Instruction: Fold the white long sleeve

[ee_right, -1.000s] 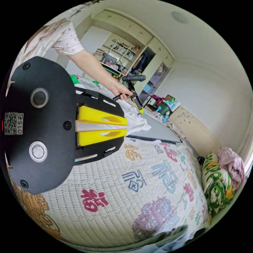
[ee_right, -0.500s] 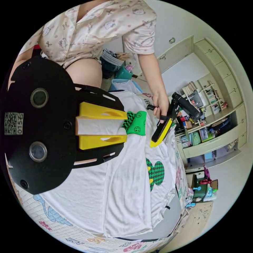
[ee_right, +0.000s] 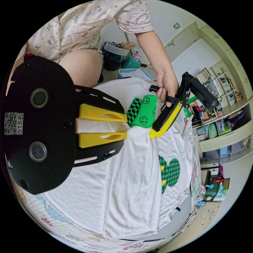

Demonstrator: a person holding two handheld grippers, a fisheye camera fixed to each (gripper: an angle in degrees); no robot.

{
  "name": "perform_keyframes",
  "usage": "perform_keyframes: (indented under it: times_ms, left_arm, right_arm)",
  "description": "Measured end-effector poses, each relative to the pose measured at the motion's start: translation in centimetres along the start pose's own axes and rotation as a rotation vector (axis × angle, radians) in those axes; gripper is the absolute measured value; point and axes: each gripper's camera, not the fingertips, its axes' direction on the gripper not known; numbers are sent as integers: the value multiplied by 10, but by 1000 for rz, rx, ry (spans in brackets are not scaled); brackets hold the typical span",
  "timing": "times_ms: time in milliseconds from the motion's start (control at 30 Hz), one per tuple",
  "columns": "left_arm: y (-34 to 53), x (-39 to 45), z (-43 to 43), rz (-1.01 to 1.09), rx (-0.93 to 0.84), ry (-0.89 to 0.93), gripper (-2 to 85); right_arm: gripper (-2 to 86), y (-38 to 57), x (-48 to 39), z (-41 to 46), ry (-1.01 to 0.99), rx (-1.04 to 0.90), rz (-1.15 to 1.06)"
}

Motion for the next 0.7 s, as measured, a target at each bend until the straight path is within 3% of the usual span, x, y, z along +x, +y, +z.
perform_keyframes:
  times_ms: [233, 500, 700]
  left_arm:
    - [-23, 25, 1, 37, -25, -38, 20]
    - [-38, 37, -7, 19, -25, -44, 7]
    - [-50, 43, -16, 7, -27, -23, 1]
  right_arm:
    - [7, 96, 31, 10, 21, -9, 3]
    - [85, 160, 54, 12, 85, 56, -86]
    - [20, 182, 89, 34, 132, -34, -61]
